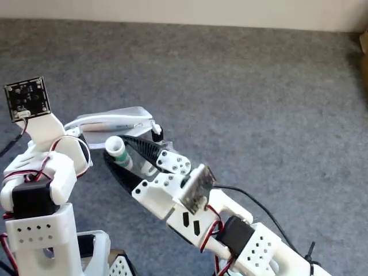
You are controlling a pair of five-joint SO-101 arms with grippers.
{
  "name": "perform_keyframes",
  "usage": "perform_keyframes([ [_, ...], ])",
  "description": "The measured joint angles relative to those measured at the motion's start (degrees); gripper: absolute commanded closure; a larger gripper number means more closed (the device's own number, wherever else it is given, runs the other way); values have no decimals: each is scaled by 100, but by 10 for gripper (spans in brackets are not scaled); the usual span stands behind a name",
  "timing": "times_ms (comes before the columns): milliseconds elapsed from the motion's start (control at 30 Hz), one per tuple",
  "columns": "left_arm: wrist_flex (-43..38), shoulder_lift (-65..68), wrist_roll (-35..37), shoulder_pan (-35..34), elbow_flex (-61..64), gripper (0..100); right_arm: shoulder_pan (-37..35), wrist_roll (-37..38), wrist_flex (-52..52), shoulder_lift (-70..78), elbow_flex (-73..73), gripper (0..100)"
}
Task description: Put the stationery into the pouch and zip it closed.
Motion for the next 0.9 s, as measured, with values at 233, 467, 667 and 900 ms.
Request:
perform_keyframes([
  [233,0,0,0,0,0,993,-26,0,-1046,404,9,985],
  [467,53,0,0,0,0,993,18,-18,-2479,2171,-70,985],
  [667,53,9,0,0,0,993,352,-18,-3297,2840,-229,985],
  [900,53,9,0,0,0,993,422,-18,-3393,2813,-229,985],
])
